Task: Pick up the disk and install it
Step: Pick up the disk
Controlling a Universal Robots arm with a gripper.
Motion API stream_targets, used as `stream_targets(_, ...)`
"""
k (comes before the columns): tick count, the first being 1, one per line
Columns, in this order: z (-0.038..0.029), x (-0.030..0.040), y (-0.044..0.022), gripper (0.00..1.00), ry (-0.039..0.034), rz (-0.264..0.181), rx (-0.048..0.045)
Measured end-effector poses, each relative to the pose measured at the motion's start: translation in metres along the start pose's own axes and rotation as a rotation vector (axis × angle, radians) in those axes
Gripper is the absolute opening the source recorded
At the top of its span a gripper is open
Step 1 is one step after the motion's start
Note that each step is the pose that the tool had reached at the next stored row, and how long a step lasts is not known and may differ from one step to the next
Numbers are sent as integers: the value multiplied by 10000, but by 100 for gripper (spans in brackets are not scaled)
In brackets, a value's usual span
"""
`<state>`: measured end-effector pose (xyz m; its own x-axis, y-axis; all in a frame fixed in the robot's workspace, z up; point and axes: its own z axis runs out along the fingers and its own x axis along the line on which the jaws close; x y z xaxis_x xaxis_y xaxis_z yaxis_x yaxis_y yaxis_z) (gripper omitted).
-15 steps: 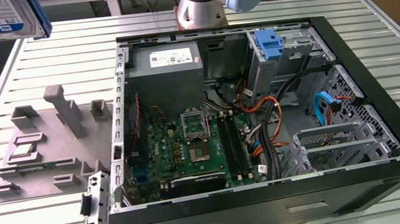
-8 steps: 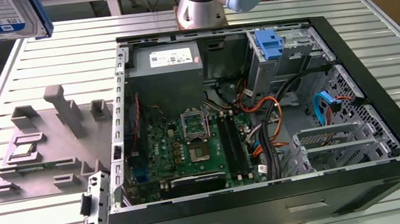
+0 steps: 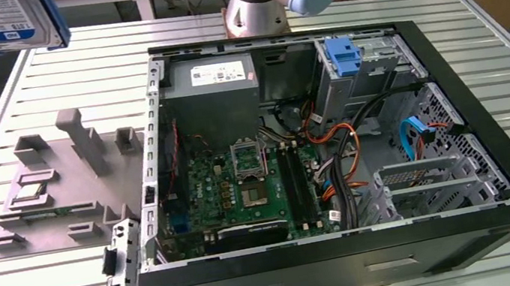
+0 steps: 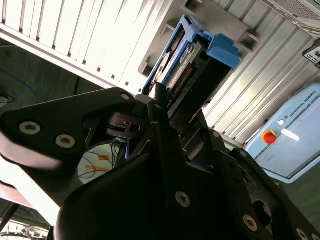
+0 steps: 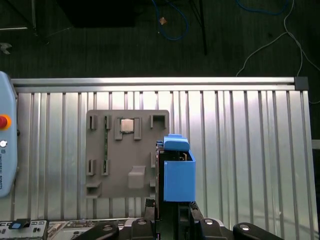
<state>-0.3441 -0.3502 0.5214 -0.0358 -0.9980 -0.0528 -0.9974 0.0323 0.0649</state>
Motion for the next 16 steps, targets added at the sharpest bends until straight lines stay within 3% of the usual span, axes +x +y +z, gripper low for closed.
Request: stream_targets(16,-3,-2,-49,35,0,-1,-1)
